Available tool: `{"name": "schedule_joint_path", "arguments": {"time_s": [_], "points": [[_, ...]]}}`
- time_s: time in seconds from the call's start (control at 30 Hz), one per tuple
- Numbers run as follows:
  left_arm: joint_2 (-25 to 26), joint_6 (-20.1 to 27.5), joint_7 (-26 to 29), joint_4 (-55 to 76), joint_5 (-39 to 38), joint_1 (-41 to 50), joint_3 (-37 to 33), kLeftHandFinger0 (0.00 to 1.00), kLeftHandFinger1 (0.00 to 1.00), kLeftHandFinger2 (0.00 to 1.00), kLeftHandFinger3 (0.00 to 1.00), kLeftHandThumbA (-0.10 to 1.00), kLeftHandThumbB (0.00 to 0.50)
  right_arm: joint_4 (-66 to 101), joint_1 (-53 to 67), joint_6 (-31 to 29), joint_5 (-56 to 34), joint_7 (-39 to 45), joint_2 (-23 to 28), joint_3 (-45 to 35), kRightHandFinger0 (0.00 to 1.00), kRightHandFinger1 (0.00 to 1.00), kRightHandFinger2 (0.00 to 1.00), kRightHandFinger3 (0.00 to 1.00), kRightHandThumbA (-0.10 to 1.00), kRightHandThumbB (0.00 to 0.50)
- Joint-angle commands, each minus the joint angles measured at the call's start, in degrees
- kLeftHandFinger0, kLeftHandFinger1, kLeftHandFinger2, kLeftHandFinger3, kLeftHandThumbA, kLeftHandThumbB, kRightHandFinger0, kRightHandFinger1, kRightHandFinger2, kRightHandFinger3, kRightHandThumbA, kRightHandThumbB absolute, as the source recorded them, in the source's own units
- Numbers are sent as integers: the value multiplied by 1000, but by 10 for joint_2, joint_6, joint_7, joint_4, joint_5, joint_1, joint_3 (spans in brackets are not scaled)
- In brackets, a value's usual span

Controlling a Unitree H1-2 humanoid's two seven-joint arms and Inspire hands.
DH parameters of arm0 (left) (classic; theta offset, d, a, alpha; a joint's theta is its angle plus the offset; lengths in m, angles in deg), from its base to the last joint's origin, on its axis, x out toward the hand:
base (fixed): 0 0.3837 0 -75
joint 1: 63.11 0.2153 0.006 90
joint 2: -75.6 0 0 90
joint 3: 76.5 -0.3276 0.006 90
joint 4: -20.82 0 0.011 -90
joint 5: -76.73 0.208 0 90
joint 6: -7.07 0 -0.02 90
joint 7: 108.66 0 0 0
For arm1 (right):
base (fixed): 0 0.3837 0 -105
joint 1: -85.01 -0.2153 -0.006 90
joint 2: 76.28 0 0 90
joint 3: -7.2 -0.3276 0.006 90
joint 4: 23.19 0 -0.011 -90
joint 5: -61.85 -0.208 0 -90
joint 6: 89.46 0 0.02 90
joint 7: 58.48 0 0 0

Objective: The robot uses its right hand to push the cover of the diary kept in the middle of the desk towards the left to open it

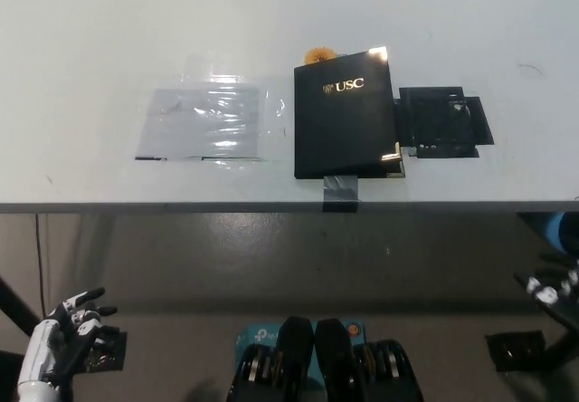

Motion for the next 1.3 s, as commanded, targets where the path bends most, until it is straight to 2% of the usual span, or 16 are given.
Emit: {"name": "schedule_joint_path", "arguments": {"time_s": [0.0,0.07,0.3,0.47,0.5,0.57,0.63,0.73,0.77,0.8,0.87,0.9,0.93,0.97,1.13,1.27], "points": [[6,-4,-2,17,-7,-9,-1,350,445,534,663,351,322,86,-16,33,15,35,24,41,438,471,570,785,1000,199],[6,0,-3,13,-8,-10,-1,320,423,513,638,380,369,115,-30,15,37,32,27,63,378,421,528,738,1000,192],[3,-4,0,15,-6,-2,0,350,429,497,629,359,361,164,-74,27,38,33,37,87,377,403,493,703,1000,195],[3,-3,-2,14,-4,1,-4,358,448,542,666,377,348,193,-124,101,23,6,16,76,433,441,512,739,1000,208],[3,-3,-1,14,-3,1,-4,356,451,546,669,371,339,203,-141,139,-11,-16,-12,57,476,478,553,747,1000,185],[3,0,-1,13,-1,1,-4,357,454,550,665,368,354,211,-159,178,-35,-33,-35,38,535,532,610,767,1000,184],[3,1,0,13,0,1,-5,358,453,547,661,366,348,209,-169,184,-47,-43,-48,27,554,554,634,775,1000,182],[4,0,1,13,-2,-1,-2,372,455,537,653,365,350,166,-203,184,-87,-90,-78,5,613,654,744,854,1000,181],[2,-3,1,14,-6,-1,0,364,453,536,651,368,367,150,-212,184,-94,-97,-83,0,644,703,790,910,1000,149],[3,-2,0,16,-6,0,-1,345,446,527,642,377,376,126,-223,184,-106,-103,-83,1,701,786,872,986,1000,167],[4,-3,0,17,-1,1,-3,352,450,527,661,382,358,97,-231,184,-145,-108,-71,12,804,878,961,1000,1000,182],[1,-1,0,16,0,4,-6,353,450,528,663,382,358,102,-226,184,-151,-114,-65,16,807,880,963,1000,1000,182],[-1,1,0,16,-1,6,-6,354,450,524,669,371,355,77,-231,184,-192,-122,-60,24,894,952,1000,1000,1000,203],[-2,1,0,16,-2,6,-5,348,444,519,670,359,355,68,-233,184,-199,-124,-59,26,913,964,1000,1000,1000,202],[-4,1,0,15,-6,1,-2,342,439,530,653,346,361,4,-256,184,-228,-148,-80,25,931,951,1000,1000,1000,205],[-1,6,-4,12,-5,-4,-5,346,439,533,645,366,380,-71,-294,184,-273,-189,-118,-22,956,972,1000,1000,1000,161]]}}
